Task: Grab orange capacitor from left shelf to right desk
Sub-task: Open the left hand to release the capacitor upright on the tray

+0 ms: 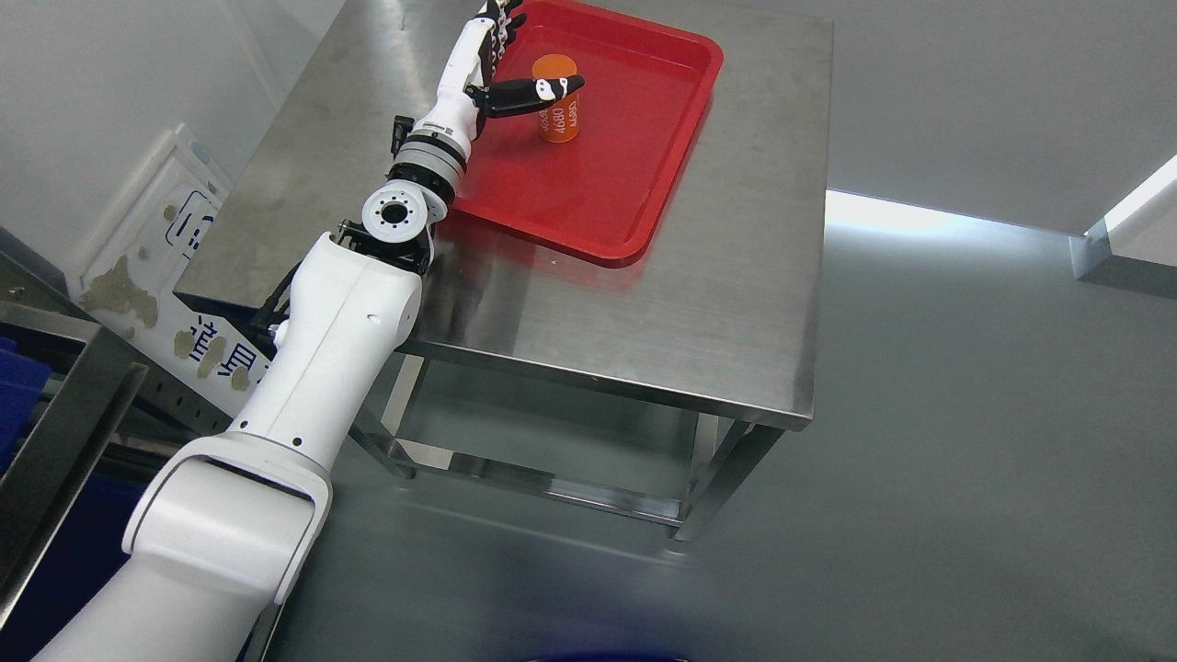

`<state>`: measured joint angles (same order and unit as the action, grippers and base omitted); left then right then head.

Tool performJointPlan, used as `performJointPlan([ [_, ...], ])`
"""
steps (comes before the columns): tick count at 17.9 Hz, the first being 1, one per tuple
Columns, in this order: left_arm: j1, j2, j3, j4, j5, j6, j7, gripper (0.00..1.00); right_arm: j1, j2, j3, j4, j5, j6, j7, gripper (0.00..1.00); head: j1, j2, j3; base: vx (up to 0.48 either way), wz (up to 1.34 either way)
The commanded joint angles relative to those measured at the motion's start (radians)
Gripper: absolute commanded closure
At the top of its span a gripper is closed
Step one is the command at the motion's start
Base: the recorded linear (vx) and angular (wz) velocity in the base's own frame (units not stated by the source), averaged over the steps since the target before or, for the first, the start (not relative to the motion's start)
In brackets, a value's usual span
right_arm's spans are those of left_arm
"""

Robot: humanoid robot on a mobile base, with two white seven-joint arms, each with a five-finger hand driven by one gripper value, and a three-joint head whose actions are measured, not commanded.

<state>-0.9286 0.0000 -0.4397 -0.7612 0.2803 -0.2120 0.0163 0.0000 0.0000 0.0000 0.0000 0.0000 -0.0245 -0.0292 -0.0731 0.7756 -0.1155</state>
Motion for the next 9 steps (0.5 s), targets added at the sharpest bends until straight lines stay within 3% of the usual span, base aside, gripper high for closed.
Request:
performJointPlan([
  [1, -0.015, 0.018, 0.065, -0.116, 0.280, 0.005, 0.001, 0.01, 0.020, -0.017, -0.012, -0.017, 0.005, 0.000, 0.000, 0.00, 0.0000, 0.000, 0.000, 0.000, 0.00],
  [4, -0.015, 0.018, 0.160, -0.112, 0.367, 0.049, 0.001, 0.01, 0.020, -0.017, -0.012, -0.017, 0.005, 0.000, 0.000, 0.00, 0.0000, 0.000, 0.000, 0.000, 0.00],
  [7, -0.003, 0.018, 0.271, -0.101, 0.372, 0.140, 0.001, 0.01, 0.020, -0.017, -0.012, -0.017, 0.005, 0.000, 0.000, 0.00, 0.0000, 0.000, 0.000, 0.000, 0.00],
  [9, 0.002, 0.018, 0.326, -0.099, 0.372, 0.144, 0.002, 0.01, 0.020, -0.017, -0.012, -0.017, 0.005, 0.000, 0.000, 0.00, 0.0000, 0.000, 0.000, 0.000, 0.00],
])
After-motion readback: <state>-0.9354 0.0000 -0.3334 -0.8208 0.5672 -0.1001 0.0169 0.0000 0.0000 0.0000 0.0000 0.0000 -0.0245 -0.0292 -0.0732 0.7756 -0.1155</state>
